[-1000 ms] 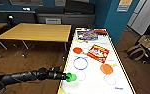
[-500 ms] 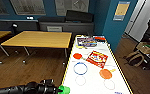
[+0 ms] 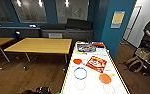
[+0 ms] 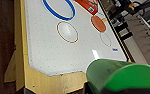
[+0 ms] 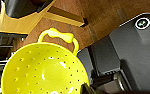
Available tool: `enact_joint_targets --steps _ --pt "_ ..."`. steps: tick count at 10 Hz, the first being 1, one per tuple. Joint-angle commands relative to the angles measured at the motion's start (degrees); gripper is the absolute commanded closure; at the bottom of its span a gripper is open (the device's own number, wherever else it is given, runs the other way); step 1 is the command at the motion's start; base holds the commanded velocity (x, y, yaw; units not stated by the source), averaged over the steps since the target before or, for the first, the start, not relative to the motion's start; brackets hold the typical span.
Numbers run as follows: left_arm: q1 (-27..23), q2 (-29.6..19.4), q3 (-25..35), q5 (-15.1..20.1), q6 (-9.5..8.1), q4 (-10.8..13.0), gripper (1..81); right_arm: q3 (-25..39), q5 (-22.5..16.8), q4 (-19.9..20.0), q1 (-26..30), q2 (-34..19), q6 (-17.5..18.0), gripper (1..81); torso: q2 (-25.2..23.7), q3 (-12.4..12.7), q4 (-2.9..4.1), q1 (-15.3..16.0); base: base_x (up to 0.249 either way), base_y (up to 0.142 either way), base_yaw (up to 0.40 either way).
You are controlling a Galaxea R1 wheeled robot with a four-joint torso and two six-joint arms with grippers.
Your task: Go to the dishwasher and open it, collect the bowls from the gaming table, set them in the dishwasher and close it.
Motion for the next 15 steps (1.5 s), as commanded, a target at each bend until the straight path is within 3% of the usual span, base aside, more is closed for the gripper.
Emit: enact_joint_targets --steps 1,2,3,5,7,10,12,15 --pt "-1.43 -3.18 2.08 -0.85 0.12 4.59 81.1 0.29 -1.03 -1.85 1.33 -1.47 -0.22 81.1 0.00 -0.05 0.00 0.00 0.000 0.000 0.000" --pt "1.29 -3.79 1.82 -2.48 0.12 6.15 81.1 -0.06 -1.03 -1.85 1.33 -1.20 -0.13 81.1 0.00 0.28 0.00 -0.02 0.000 0.000 0.000" --pt "4.80 -4.58 0.58 -7.44 0.12 7.66 81.1 -0.67 -1.03 -1.85 1.25 -0.85 -0.13 81.1 0.00 0.23 0.00 -0.04 0.000 0.000 0.000" --pt "12.02 -4.07 -6.23 -14.52 0.20 9.32 81.1 -1.90 -1.03 -1.77 1.07 -0.59 -0.13 81.1 0.00 0.23 0.00 -0.04 0.000 0.000 0.000" --pt "17.82 -3.18 -11.19 -18.86 0.20 11.53 81.1 -2.87 -1.03 -1.85 1.07 -0.68 -0.04 81.1 0.00 0.26 0.00 -0.04 0.000 0.000 0.000" --pt "22.57 -1.68 -14.80 -20.09 0.20 14.08 81.1 -3.14 -1.30 -1.76 1.24 -1.12 0.05 81.1 0.02 0.26 0.00 0.00 -0.082 0.000 0.000" --pt "24.42 -0.89 -16.21 -20.18 0.46 14.60 81.1 -3.48 -1.21 -1.77 1.07 -1.21 0.05 81.1 -0.02 0.30 0.00 -0.11 -0.121 0.000 0.000" --pt "27.85 1.74 -20.95 -23.17 0.47 15.66 81.1 -5.60 -1.56 -1.94 0.81 -0.41 -0.04 81.1 -0.04 0.30 0.00 -0.17 -0.127 0.000 0.000"
